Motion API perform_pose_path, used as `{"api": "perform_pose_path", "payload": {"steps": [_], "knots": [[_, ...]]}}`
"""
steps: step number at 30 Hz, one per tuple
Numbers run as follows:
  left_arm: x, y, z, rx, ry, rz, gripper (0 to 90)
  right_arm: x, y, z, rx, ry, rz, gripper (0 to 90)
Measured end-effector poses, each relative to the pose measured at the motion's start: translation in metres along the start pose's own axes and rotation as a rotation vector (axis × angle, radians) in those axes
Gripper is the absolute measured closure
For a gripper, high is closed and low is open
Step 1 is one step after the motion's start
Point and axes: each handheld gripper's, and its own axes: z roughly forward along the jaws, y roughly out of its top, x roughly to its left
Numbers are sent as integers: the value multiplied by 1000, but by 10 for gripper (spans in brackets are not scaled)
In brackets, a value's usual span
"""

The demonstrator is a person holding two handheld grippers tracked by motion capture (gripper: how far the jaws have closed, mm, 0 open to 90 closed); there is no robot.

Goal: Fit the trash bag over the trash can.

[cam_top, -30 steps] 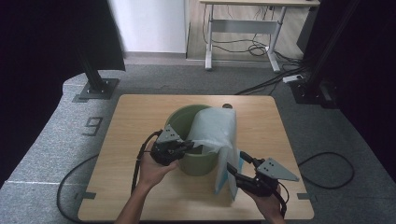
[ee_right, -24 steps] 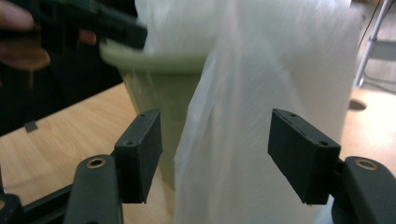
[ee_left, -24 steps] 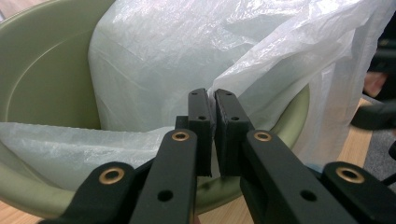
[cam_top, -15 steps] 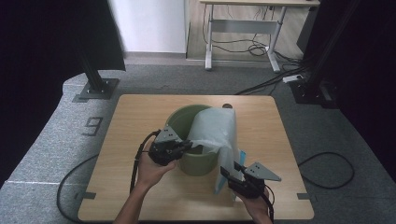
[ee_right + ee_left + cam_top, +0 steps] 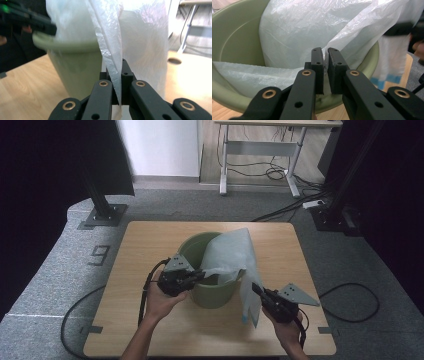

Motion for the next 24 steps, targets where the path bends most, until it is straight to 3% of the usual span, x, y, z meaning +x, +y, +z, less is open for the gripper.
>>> {"api": "perform_pose_path", "payload": {"steps": [6,9,15,16,20,24], "knots": [[9,1,-3,-5,14,-22,830,1,39,-4,-51,-15,-73,885],[13,1,-4,-11,20,-39,808,3,48,-2,-60,-14,-88,885],[9,2,-15,-76,36,-49,538,9,62,5,-51,-4,-126,885],[5,5,-20,-104,29,-33,489,10,62,6,-46,0,-126,885],[-8,14,-22,-123,0,10,413,11,61,9,-30,8,-128,885],[-18,24,-16,-109,-7,54,435,11,63,10,-28,11,-123,885]]}}
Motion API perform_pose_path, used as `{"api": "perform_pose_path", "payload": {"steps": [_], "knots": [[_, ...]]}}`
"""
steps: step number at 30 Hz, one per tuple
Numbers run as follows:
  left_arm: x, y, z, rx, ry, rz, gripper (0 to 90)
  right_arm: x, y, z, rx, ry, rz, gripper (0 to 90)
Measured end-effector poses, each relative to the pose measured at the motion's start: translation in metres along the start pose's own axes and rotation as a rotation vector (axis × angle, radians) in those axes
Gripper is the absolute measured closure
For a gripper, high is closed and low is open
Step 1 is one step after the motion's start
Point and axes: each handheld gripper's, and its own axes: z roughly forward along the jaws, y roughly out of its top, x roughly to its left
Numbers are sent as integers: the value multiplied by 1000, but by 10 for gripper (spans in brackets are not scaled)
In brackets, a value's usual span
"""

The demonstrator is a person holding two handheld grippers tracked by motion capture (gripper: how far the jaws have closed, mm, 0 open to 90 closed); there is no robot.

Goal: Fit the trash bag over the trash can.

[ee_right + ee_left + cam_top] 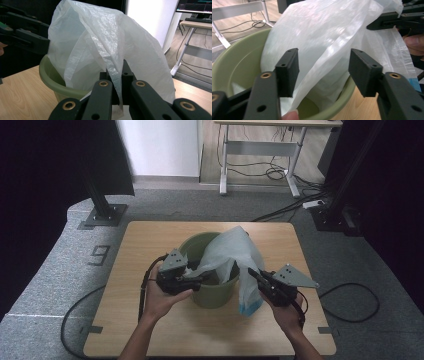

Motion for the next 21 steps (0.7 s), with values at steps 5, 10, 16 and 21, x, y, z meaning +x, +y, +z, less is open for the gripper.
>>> {"api": "perform_pose_path", "payload": {"steps": [5,10,16,21], "knots": [[-2,5,13,23,-8,7,662,1,1,1,3,3,-6,885],[6,2,26,85,-1,-37,844,-4,0,-3,-2,-3,-3,884],[15,-7,22,126,29,-72,869,-3,-3,0,21,40,0,871],[29,-16,18,148,45,-106,818,4,-7,6,31,68,-6,857]]}}
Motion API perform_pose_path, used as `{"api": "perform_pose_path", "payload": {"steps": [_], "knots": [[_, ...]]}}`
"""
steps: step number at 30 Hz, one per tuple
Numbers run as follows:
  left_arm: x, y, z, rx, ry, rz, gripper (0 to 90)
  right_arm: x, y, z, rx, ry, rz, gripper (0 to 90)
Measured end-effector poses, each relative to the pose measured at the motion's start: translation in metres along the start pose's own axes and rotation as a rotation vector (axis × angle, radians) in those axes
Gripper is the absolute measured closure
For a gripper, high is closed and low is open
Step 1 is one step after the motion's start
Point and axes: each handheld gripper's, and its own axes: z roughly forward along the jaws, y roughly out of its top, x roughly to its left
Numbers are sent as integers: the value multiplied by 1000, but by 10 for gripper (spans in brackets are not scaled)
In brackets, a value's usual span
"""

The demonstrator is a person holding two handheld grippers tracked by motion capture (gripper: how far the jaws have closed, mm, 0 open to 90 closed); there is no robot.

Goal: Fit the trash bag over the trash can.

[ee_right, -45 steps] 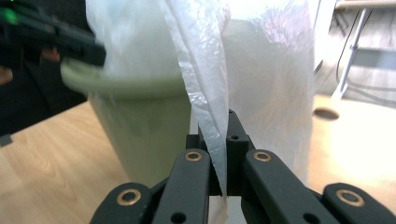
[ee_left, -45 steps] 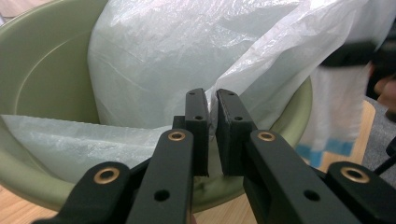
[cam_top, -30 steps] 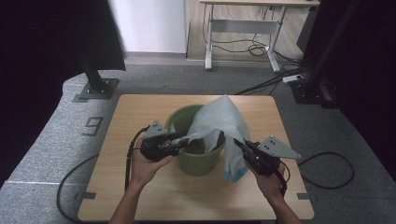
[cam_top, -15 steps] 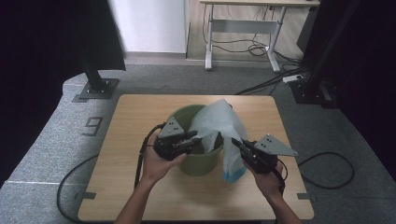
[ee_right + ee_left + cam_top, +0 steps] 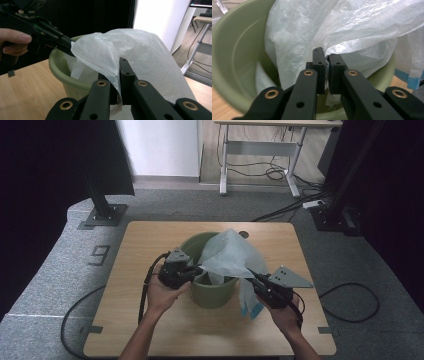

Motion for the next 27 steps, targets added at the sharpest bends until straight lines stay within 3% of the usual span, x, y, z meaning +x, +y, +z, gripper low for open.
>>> {"api": "perform_pose_path", "payload": {"steps": [1,2,3,4,5,7,10,13,17,23,27], "knots": [[1,0,-2,-12,-8,1,818,1,-1,1,1,1,1,854],[1,1,-3,-17,-13,5,746,1,-1,2,3,4,4,854],[-2,2,-6,-46,-21,32,614,1,0,4,6,3,5,854],[-2,2,-6,-46,-21,32,561,1,1,4,8,3,6,854],[-7,2,-9,-90,-25,59,489,1,2,5,8,3,6,854],[-14,3,-10,-115,-11,79,385,1,3,5,11,4,9,854],[-20,6,-9,-119,-21,98,354,2,5,6,14,6,9,854],[-26,11,-7,-132,-26,121,353,3,7,6,19,8,5,854],[-28,16,-7,-149,-24,123,381,3,7,7,24,9,5,854],[-26,19,-5,-161,-29,107,507,3,6,8,28,12,8,854],[-25,20,-1,-145,-42,88,718,3,5,8,26,15,8,853]]}}
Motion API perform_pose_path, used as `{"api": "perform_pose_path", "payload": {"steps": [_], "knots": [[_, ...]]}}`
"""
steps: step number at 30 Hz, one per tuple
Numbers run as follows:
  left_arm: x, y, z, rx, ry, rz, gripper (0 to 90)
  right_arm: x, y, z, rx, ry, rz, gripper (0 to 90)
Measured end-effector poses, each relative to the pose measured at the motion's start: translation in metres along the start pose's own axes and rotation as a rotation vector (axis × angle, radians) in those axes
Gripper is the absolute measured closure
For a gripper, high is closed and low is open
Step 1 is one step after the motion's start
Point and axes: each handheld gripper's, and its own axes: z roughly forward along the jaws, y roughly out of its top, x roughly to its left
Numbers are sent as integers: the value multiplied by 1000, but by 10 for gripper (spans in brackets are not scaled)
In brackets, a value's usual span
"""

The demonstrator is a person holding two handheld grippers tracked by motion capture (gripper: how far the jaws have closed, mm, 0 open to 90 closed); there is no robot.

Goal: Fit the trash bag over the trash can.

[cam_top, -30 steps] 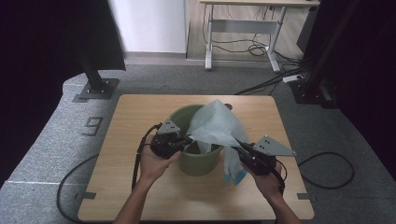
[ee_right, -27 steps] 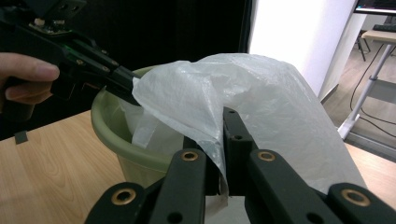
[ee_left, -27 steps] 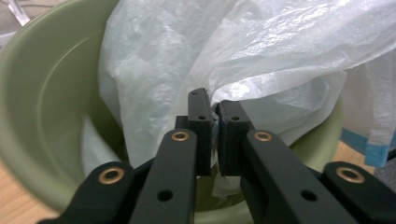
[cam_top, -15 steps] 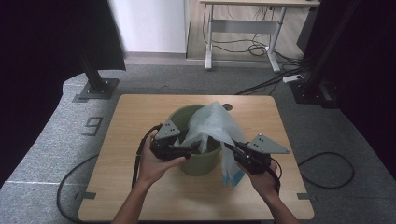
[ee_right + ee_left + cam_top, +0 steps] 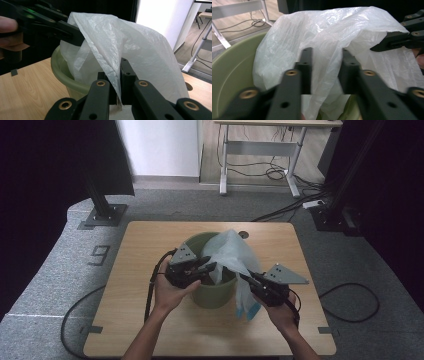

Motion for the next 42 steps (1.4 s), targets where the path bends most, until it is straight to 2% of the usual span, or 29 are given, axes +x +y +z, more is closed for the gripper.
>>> {"api": "perform_pose_path", "payload": {"steps": [5,6,7,9,11,13,14,17,18,20,21,23,25,26,30,34,38,40,41,42], "knots": [[3,-2,-1,3,-5,-18,889,0,-1,-1,-2,8,2,840],[5,-4,-3,7,9,-24,895,0,-2,-3,-12,40,1,775],[5,-4,-3,7,9,-24,897,0,-2,-3,-12,40,1,775],[9,-7,-5,14,20,-41,897,1,-4,-8,-39,88,9,636],[13,-11,-6,23,35,-53,898,1,-4,-14,-67,115,20,565],[18,-15,-8,36,69,-56,898,-1,-5,-24,-97,125,30,505],[22,-18,-11,52,112,-46,898,-4,-7,-31,-114,122,40,469],[27,-19,-16,47,124,-60,898,-9,-10,-38,-123,99,59,438],[32,-20,-19,47,136,-66,897,-18,-14,-42,-132,92,98,421],[37,-21,-23,53,146,-81,897,-26,-18,-45,-134,80,133,414],[37,-21,-23,53,146,-81,897,-26,-18,-45,-134,80,133,414],[48,-23,-27,52,156,-114,897,-35,-25,-46,-122,59,150,407],[50,-24,-28,50,159,-121,897,-42,-31,-45,-110,40,167,399],[56,-26,-30,44,162,-139,897,-46,-35,-43,-100,24,172,394],[63,-27,-36,32,177,-159,896,-61,-53,-31,-57,-22,207,361],[70,-28,-40,25,185,-177,897,-68,-66,-23,-63,-17,235,333],[76,-30,-41,34,192,-186,896,-70,-83,-10,-61,9,268,310],[76,-30,-41,31,191,-188,896,-69,-86,-6,-53,7,260,362],[76,-30,-41,29,190,-188,897,-68,-86,-6,-51,7,254,428],[76,-30,-42,27,188,-187,896,-68,-87,-5,-54,31,239,524]]}}
